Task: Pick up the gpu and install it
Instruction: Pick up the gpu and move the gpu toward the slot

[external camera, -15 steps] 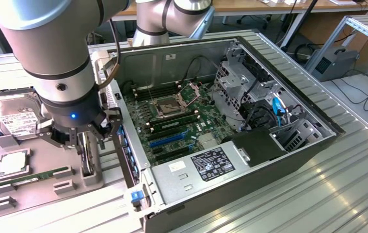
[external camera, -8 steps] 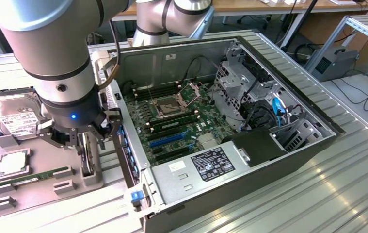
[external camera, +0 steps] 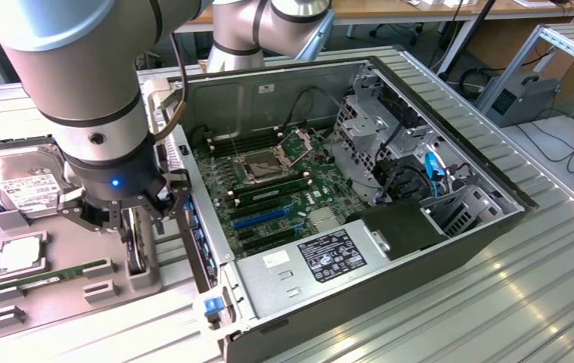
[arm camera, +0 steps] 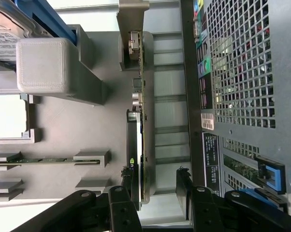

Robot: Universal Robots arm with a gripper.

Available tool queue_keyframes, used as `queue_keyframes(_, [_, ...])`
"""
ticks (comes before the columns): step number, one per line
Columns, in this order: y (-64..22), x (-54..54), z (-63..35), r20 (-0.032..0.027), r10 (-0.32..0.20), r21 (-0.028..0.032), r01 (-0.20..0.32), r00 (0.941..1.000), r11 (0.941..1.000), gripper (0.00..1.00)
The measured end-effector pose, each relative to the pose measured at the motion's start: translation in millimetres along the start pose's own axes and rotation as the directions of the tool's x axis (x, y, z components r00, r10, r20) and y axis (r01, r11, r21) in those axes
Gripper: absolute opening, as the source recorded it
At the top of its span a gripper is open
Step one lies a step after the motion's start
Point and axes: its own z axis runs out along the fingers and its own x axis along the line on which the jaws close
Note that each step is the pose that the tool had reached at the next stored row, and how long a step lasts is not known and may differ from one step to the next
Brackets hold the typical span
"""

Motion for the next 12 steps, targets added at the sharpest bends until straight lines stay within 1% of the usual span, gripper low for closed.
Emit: queue_keyframes(12, [-0.1,0.1,2.7,0.0000,0.000,0.0012,0.000,1.0000,1.0000,0.48])
